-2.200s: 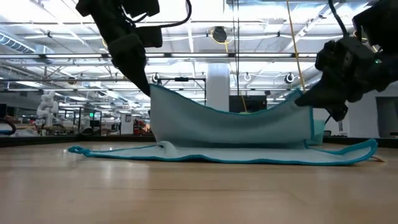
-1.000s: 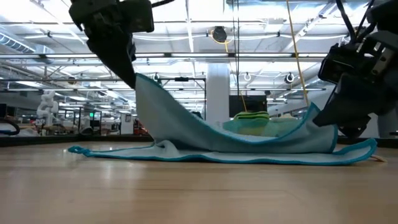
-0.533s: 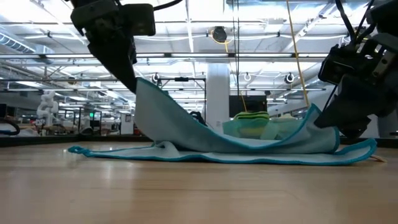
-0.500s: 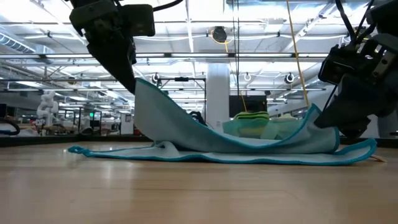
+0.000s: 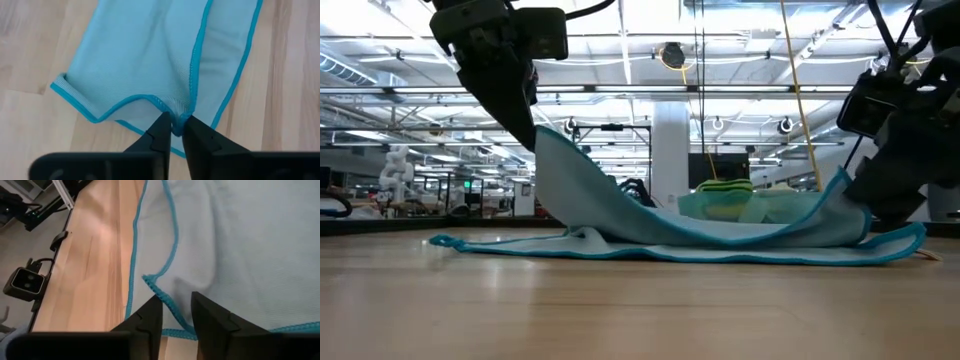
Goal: Fold microfiber towels
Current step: Fold the blue microfiber cloth
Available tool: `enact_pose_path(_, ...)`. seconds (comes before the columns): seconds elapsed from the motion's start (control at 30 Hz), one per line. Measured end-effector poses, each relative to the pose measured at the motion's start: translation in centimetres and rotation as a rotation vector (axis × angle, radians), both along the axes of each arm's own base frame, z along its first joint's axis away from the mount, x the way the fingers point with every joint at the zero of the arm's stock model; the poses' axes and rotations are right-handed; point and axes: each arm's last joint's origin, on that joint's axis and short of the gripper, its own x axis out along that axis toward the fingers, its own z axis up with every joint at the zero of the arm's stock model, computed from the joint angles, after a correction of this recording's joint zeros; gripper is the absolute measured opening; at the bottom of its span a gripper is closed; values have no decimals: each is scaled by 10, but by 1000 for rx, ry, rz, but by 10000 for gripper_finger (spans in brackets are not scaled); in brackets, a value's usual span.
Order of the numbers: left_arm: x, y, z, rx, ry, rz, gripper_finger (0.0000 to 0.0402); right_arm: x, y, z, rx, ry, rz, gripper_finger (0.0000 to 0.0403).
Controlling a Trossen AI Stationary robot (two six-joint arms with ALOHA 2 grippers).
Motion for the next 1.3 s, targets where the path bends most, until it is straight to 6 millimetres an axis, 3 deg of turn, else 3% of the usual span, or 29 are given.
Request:
enact_pose_path(0.4,-1,0,0,-2,10,6,60,-5,11,1,9,-4,98,167)
enact_pose_path(0.73,-6,1,-3,18,65,-39,60,-6,13,1,-37,-15,89,163)
enact_pose_path(1.07,-6,-4,-2,55,52,-98,60,2,40,3,-403,-52,262,158)
enact_pose_path(1.3,-5,-4,-2,76,39,-103,60,10,54,-4,-622,-19,290,157)
